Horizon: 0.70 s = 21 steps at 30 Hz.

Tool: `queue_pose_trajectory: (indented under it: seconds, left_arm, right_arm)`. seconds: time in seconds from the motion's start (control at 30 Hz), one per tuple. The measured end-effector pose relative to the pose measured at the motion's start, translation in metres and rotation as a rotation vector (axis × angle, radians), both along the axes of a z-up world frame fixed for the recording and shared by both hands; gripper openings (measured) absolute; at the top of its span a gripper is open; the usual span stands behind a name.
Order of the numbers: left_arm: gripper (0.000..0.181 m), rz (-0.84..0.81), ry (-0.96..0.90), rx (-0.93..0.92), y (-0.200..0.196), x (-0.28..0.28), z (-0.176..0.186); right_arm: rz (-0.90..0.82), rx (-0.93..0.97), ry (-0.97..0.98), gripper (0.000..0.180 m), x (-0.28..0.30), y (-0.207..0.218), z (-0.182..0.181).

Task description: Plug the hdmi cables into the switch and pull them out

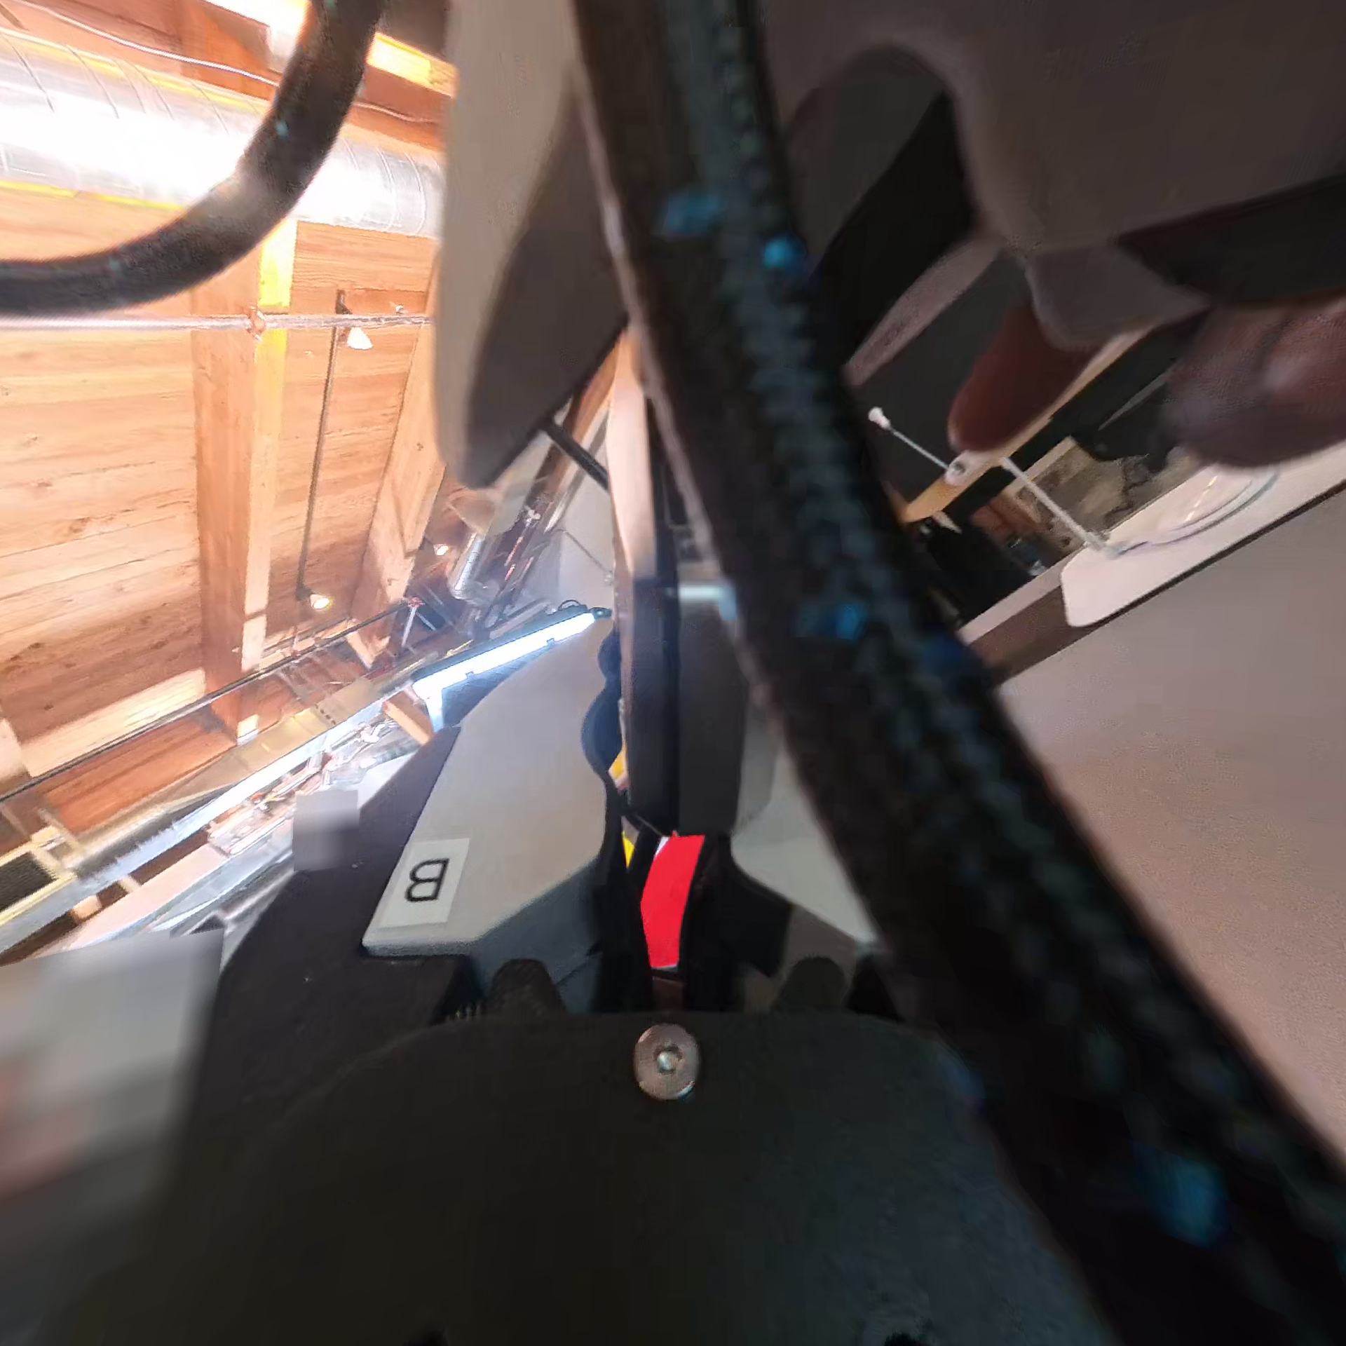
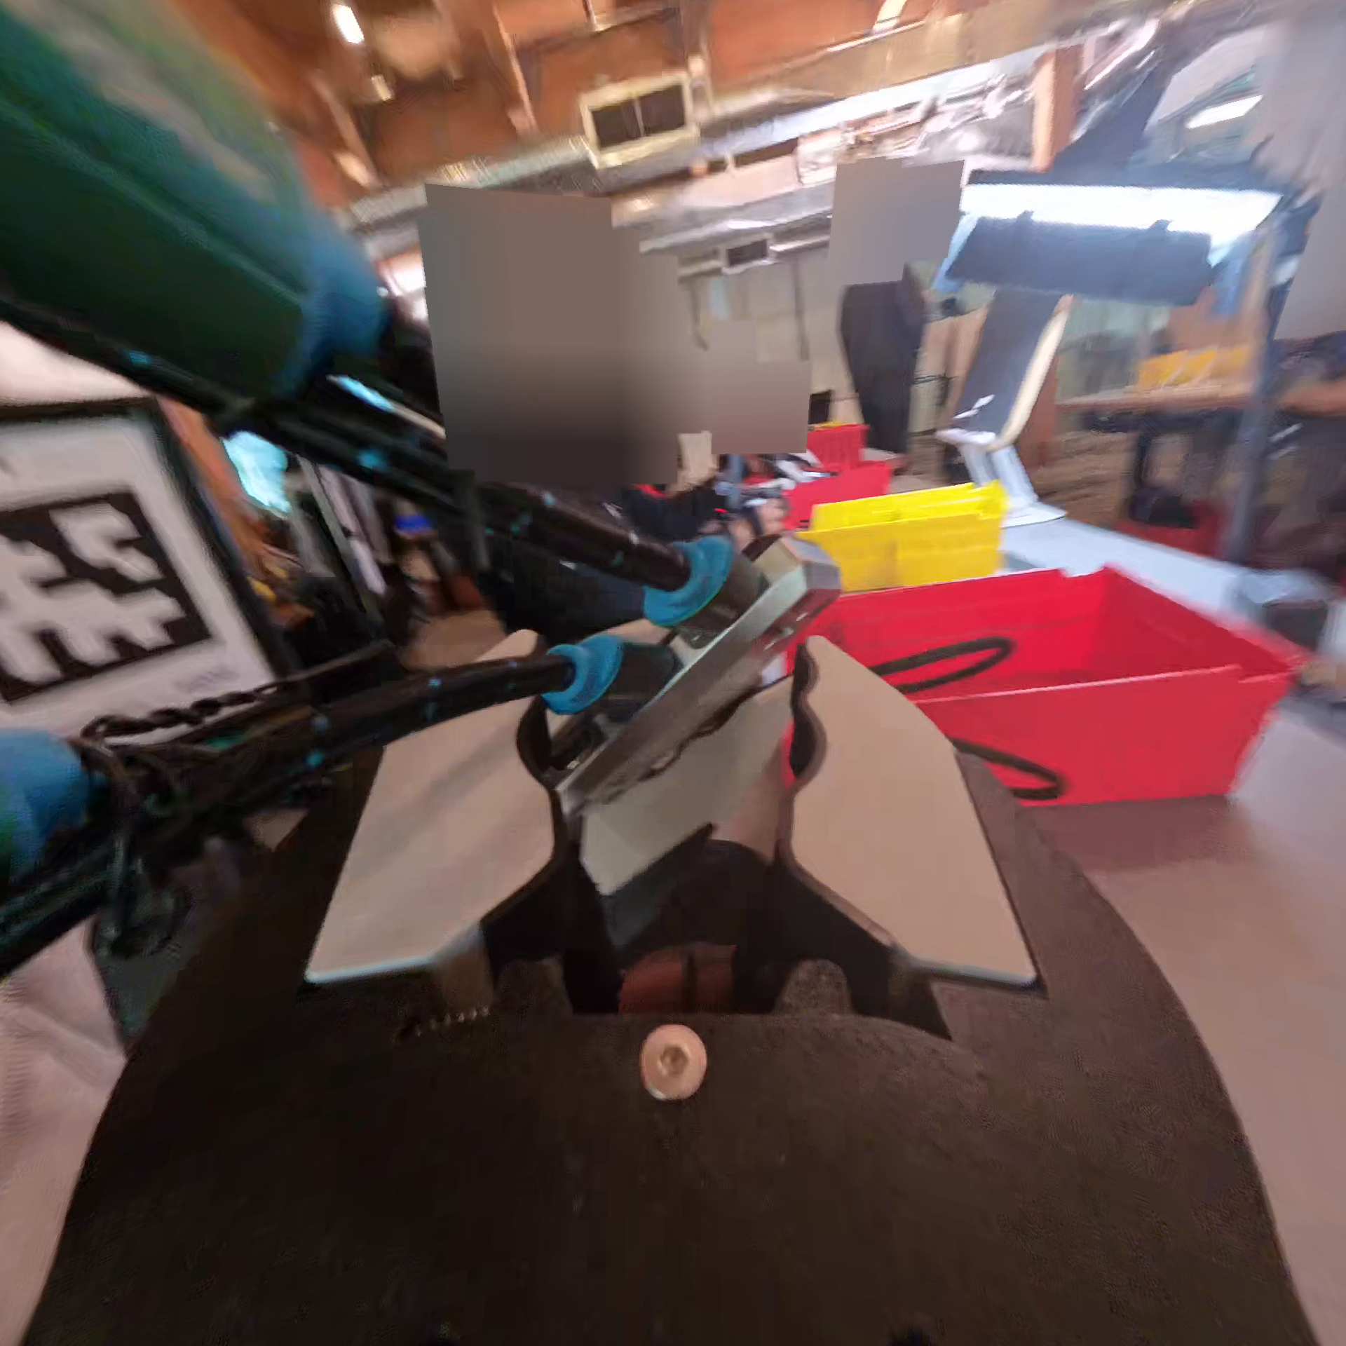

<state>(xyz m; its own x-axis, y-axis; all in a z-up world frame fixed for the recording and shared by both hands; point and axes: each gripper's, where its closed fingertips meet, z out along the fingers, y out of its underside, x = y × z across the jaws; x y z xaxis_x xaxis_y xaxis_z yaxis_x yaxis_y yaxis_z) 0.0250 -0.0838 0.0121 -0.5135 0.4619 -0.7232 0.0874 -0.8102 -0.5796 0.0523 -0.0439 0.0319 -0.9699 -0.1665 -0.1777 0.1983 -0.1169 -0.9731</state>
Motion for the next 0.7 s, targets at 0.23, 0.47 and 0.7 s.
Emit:
queue_pose_trajectory:
  seconds: [0.23, 0.47, 0.7]
  left_arm:
    - [0.035, -0.175, 0.054, -0.040, 0.015, 0.002, 0.003]
    - [0.041, -0.990, 0.288, 0.599, 0.059, 0.038, 0.029]
    - [0.063, -2.019, 0.086, 1.602, 0.070, 0.037, 0.030]
  right_arm:
    - [-0.047, -0.017, 0.040, 0.027, -0.014, 0.010, 0.004]
    - [-0.031, -0.278, -0.002, 0.022, -0.035, 0.050, 0.048]
    - [0.231, -0.095, 0.090, 0.023, 0.010, 0.033, 0.020]
